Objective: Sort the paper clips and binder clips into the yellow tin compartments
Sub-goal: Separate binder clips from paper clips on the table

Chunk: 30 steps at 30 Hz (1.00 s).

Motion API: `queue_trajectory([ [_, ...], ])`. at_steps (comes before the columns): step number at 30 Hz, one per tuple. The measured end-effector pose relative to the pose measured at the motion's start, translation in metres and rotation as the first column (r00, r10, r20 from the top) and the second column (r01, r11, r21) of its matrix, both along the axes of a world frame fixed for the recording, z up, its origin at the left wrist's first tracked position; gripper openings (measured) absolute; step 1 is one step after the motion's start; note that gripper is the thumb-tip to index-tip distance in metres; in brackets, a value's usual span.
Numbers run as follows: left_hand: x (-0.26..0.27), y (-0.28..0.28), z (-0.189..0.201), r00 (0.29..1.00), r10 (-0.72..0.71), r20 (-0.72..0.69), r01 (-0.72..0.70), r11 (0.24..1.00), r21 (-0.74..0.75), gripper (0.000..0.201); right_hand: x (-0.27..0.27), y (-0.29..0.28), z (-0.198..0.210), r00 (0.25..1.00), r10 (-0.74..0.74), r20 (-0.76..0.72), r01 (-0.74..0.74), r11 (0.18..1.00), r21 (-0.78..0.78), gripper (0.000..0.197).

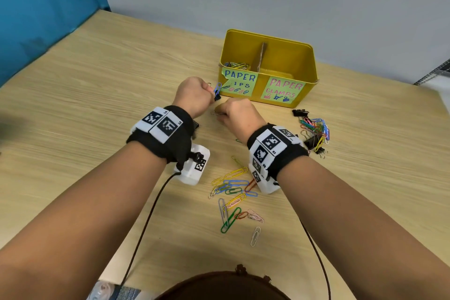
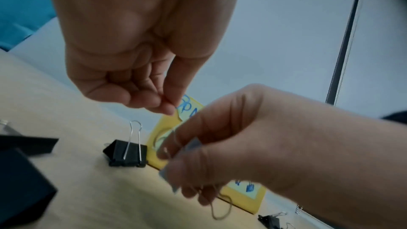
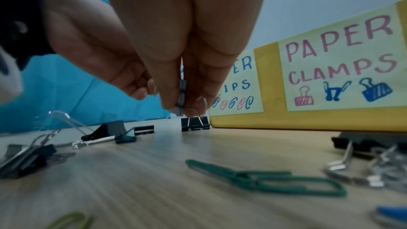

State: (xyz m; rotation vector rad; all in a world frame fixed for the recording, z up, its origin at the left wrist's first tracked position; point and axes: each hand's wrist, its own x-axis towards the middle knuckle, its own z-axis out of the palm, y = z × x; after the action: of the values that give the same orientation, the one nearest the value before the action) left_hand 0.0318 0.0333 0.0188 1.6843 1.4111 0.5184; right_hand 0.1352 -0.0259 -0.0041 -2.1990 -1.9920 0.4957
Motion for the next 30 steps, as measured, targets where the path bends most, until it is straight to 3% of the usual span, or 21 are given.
queue_trajectory([
  [2,-0.007,0.002,0.003,0.994,-0.082,-0.073,0.082,0.997,-0.008,0.014,0.0,0.002,-0.002,0.998,-0.027,0.058,0.029,0.999,-0.02,0.034],
  [3,-0.011,0.001,0.005,0.969,-0.191,-0.156,0.186,0.981,-0.049,0.013,0.001,0.002,-0.003,0.996,-0.057,0.063,0.058,0.998,-0.01,0.036],
  [5,-0.019,-0.006,0.005,0.84,-0.448,-0.304,0.406,0.893,-0.195,0.011,0.005,0.003,-0.001,0.994,-0.108,-0.002,0.108,0.994,0.006,0.046],
  [6,-0.021,-0.011,0.004,0.773,-0.542,-0.33,0.476,0.839,-0.263,0.012,0.007,0.003,0.001,0.99,-0.13,-0.044,0.131,0.991,0.012,0.053],
  [8,-0.019,-0.024,0.0,0.702,-0.641,-0.311,0.554,0.765,-0.329,0.016,0.016,0.001,0.006,0.98,-0.183,-0.082,0.186,0.982,0.025,0.057],
  [11,-0.009,-0.038,-0.007,0.676,-0.673,-0.301,0.631,0.739,-0.236,0.03,0.037,-0.012,0.014,0.959,-0.276,-0.065,0.276,0.961,-0.007,0.039],
  [14,0.004,-0.047,-0.013,0.655,-0.676,-0.337,0.687,0.719,-0.108,0.052,0.059,-0.037,0.023,0.956,-0.289,0.055,0.294,0.935,-0.198,0.016],
  [17,0.017,-0.058,-0.022,0.487,-0.749,-0.449,0.775,0.607,-0.172,0.065,0.068,-0.057,0.025,0.961,-0.256,0.108,0.277,0.897,-0.345,0.034],
  [20,0.022,-0.067,-0.028,0.287,-0.745,-0.603,0.832,0.506,-0.229,0.057,0.065,-0.061,0.016,0.962,-0.257,0.095,0.274,0.915,-0.297,0.038],
  [22,0.019,-0.067,-0.029,0.232,-0.773,-0.59,0.855,0.451,-0.255,0.053,0.06,-0.059,0.011,0.96,-0.278,0.038,0.28,0.936,-0.214,0.03],
  [24,0.014,-0.063,-0.03,0.273,-0.815,-0.512,0.858,0.446,-0.254,0.048,0.058,-0.056,0.01,0.94,-0.339,-0.048,0.331,0.936,-0.117,0.03],
  [26,0.011,-0.06,-0.03,0.378,-0.794,-0.477,0.84,0.51,-0.184,0.046,0.06,-0.054,0.011,0.913,-0.401,-0.073,0.398,0.916,-0.041,0.033],
  [28,0.008,-0.06,-0.03,0.49,-0.708,-0.509,0.803,0.594,-0.054,0.052,0.063,-0.056,0.013,0.902,-0.427,-0.064,0.426,0.904,-0.025,0.033],
  [30,0.008,-0.058,-0.029,0.493,-0.617,-0.613,0.784,0.621,0.005,0.059,0.063,-0.061,0.015,0.915,-0.397,-0.068,0.393,0.917,-0.064,0.032],
])
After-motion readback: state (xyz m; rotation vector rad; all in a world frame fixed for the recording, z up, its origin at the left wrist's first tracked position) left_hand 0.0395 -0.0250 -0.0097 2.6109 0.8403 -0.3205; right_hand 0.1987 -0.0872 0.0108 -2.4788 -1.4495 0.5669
